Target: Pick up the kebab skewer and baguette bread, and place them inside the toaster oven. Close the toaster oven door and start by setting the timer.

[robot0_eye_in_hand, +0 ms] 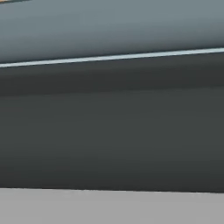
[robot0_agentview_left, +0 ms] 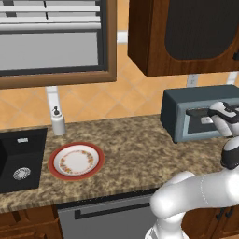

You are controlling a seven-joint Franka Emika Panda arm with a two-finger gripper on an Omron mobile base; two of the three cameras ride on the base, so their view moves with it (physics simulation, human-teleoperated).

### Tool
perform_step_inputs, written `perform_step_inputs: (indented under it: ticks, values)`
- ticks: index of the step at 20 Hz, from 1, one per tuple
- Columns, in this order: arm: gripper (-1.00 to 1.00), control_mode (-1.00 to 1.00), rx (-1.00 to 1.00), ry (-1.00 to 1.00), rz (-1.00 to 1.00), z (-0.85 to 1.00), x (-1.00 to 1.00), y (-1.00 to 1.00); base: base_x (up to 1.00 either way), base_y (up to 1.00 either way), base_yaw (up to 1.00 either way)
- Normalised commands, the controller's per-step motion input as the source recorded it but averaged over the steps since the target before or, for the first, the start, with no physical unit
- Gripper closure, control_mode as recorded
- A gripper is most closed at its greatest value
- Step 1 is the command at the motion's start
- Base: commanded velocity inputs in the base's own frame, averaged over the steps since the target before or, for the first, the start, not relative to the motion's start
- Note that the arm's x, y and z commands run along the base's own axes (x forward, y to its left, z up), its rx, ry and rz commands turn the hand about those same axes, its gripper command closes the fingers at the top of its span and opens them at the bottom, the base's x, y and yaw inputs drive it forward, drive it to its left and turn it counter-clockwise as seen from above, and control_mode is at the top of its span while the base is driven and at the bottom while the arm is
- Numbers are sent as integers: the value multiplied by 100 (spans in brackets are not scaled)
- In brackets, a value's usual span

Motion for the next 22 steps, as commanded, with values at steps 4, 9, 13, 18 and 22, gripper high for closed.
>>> perform_step_inputs:
  ticks: [4, 9, 13, 18, 22]
  values:
    - [-100, -100, 0, 2, 0, 0, -7, 0, 0, 0, 0]
    - [-100, -100, 0, 1, 0, 3, -31, 0, 0, 0, 0]
    - [-100, -100, 0, 1, 0, 0, -41, 0, 0, 0, 0]
    - [-100, -100, 0, 0, 0, 9, -32, -4, 0, 0, 0]
    - [-100, -100, 0, 0, 3, 33, -33, -45, 0, 0, 0]
